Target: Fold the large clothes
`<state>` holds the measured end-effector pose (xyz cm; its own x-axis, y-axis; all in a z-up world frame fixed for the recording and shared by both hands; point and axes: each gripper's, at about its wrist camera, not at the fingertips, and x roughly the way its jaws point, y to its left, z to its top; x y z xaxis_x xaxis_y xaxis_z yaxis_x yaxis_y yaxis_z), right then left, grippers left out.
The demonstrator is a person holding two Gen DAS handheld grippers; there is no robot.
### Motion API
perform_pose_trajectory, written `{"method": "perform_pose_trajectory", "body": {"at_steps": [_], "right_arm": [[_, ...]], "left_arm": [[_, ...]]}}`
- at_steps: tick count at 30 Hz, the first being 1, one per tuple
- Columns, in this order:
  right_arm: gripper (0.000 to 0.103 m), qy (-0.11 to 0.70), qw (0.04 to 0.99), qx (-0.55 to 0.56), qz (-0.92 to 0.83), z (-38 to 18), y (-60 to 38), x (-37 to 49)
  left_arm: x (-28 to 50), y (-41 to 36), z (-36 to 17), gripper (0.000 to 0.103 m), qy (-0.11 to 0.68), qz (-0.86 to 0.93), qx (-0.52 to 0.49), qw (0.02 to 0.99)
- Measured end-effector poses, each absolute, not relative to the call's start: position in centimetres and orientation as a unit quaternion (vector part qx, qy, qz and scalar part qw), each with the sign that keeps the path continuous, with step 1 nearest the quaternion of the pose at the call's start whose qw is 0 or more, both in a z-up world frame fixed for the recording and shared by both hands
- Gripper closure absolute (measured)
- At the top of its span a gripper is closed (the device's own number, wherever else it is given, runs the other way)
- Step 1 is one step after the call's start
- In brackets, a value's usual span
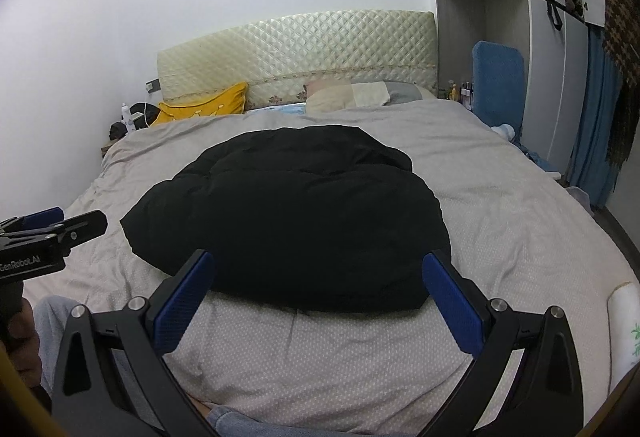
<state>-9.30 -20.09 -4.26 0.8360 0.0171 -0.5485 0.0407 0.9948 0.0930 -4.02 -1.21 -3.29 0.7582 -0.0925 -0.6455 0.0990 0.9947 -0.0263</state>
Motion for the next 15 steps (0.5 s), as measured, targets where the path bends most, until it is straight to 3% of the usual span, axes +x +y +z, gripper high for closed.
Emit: {"method": "perform_pose_trajectory", "body": {"at_steps": [15], "right_arm": [[0.0,0.288,0.956,0.054,-0.009,-4.21,-20.32,-9.12]], "left_arm": [[-3.93,-1.47,-3.43,0.001,0.344,-0.055,0.005,0.937]]}}
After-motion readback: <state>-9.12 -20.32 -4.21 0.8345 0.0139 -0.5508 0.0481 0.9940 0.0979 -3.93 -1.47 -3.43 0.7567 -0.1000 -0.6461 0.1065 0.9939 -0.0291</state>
